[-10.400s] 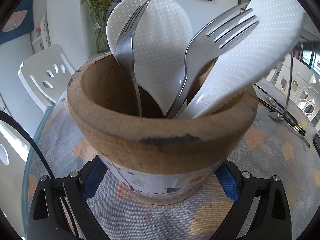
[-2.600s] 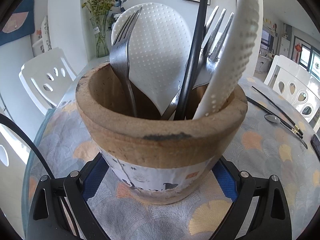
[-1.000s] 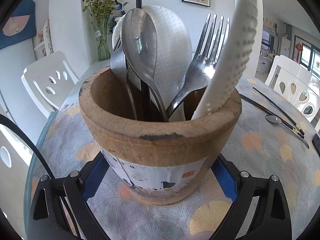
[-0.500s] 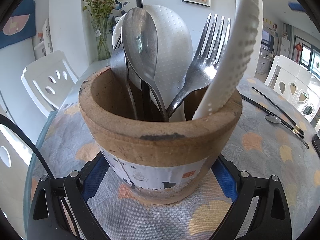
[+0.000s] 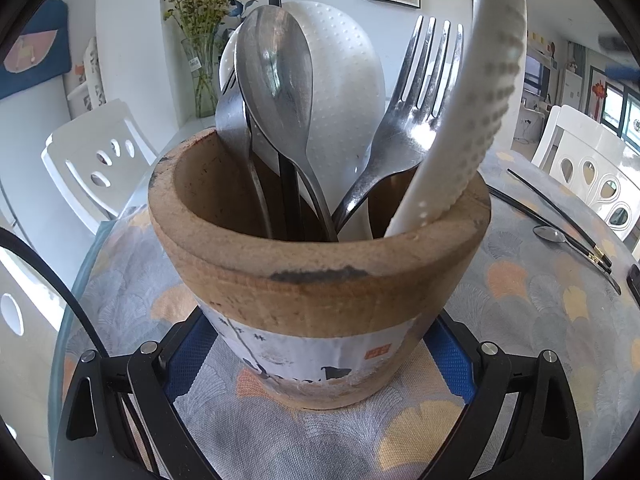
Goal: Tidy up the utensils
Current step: 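Move the right gripper back to the second metal spoon on the cloth, then close the right gripper on the second spoon and lift it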
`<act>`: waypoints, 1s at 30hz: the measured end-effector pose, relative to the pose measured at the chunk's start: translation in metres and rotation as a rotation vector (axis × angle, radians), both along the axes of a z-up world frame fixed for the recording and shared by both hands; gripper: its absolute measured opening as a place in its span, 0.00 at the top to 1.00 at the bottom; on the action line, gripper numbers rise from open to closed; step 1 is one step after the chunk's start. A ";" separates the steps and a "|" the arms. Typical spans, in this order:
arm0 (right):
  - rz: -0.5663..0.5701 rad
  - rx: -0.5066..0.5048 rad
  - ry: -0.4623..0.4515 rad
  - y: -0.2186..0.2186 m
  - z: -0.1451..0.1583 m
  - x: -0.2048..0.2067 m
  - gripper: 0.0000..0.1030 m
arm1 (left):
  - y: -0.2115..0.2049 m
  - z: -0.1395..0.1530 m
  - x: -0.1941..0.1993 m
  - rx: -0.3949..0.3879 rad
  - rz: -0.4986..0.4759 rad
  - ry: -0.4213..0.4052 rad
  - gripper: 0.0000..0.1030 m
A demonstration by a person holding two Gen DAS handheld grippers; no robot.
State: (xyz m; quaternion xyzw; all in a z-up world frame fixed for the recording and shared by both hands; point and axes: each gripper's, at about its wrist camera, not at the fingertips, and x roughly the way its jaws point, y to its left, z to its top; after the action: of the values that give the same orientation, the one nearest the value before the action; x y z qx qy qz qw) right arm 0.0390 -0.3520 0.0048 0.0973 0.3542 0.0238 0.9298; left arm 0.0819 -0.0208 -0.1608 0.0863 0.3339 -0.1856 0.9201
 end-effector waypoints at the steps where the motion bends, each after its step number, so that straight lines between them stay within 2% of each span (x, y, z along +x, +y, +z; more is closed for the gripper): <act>1: -0.017 0.002 0.028 -0.005 -0.010 0.003 0.33 | 0.000 0.000 0.000 0.001 0.000 0.000 0.07; 8: -0.053 0.082 0.216 -0.027 -0.074 0.024 0.33 | -0.001 0.000 0.000 0.006 0.002 0.000 0.07; 14: 0.036 0.188 0.462 -0.020 -0.144 0.041 0.33 | -0.002 0.000 0.000 0.006 0.002 0.000 0.07; 16: 0.051 0.164 0.507 -0.012 -0.160 0.040 0.44 | -0.001 0.000 0.000 0.004 0.001 0.002 0.07; 17: 0.068 0.152 0.528 -0.008 -0.167 0.039 0.53 | -0.001 -0.001 0.000 0.003 0.001 0.003 0.07; 18: 0.081 0.137 0.542 -0.004 -0.172 0.039 0.59 | -0.001 -0.001 0.000 0.002 0.001 0.004 0.07; 21: 0.117 0.099 0.555 0.008 -0.179 0.038 0.63 | 0.000 -0.001 0.001 -0.002 -0.001 0.007 0.07; 30: 0.159 0.010 0.562 0.024 -0.185 0.043 0.64 | 0.003 -0.003 0.004 -0.022 -0.007 0.024 0.06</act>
State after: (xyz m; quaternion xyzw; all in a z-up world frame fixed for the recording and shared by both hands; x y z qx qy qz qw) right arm 0.0818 -0.3283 -0.1805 0.0767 0.6045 0.0703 0.7898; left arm 0.0862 -0.0179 -0.1638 0.0753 0.3426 -0.1935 0.9163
